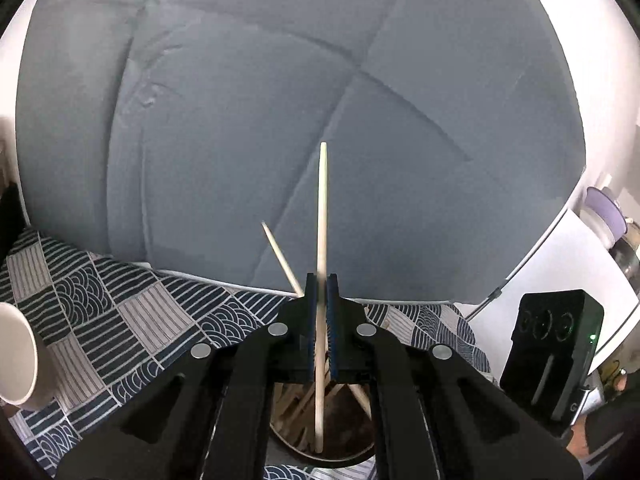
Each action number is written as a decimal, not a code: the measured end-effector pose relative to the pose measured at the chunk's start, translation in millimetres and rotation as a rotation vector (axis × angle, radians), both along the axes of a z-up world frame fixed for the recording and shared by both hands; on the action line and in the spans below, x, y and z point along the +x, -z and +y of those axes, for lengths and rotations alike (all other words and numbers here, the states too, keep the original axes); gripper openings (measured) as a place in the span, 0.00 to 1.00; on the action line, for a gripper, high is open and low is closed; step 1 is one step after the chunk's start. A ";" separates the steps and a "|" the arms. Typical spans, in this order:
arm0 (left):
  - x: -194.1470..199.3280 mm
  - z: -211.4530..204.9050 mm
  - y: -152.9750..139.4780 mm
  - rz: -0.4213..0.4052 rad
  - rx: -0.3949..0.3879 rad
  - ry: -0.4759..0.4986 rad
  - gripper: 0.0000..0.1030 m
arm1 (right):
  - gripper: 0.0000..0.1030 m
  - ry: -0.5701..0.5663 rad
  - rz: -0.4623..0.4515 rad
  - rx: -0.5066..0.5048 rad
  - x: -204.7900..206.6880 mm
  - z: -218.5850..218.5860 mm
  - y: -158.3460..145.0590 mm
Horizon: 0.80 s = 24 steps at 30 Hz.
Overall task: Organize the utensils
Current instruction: 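Lower the stick into the holder and open the right tool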
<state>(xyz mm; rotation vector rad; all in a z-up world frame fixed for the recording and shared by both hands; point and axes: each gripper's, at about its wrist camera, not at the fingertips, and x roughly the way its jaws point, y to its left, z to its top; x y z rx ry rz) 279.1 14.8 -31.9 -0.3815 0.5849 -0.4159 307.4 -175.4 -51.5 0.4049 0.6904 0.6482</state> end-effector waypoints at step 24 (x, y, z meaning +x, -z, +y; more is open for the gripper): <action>-17.4 60.5 2.3 0.048 -0.082 -0.157 0.79 | 0.55 0.128 0.075 0.012 -13.5 -68.2 -6.2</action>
